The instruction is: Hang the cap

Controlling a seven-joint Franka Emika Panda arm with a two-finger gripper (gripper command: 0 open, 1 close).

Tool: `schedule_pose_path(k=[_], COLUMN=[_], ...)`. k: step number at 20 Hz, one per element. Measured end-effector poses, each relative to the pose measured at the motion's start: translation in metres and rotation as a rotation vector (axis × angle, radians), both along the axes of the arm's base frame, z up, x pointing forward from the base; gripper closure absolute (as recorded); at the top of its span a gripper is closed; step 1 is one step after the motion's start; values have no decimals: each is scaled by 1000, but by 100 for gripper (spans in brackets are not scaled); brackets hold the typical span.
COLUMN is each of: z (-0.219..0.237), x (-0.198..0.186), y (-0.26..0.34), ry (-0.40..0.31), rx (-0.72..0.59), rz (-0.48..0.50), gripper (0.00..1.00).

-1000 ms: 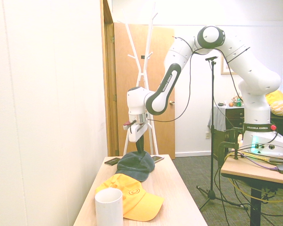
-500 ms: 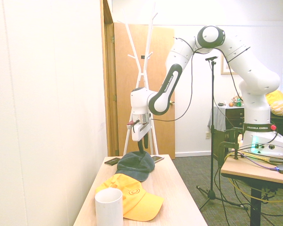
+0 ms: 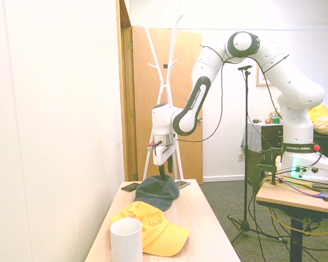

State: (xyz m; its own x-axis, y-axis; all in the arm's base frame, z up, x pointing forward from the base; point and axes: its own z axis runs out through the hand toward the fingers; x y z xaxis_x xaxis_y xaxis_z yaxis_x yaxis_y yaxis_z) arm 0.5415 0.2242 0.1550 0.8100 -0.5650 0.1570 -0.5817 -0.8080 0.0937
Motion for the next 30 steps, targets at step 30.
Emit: schedule_pose_path(k=[30], z=[-5], x=[0], y=[0], ry=[4], rx=[-11], rz=[7], gripper=[100])
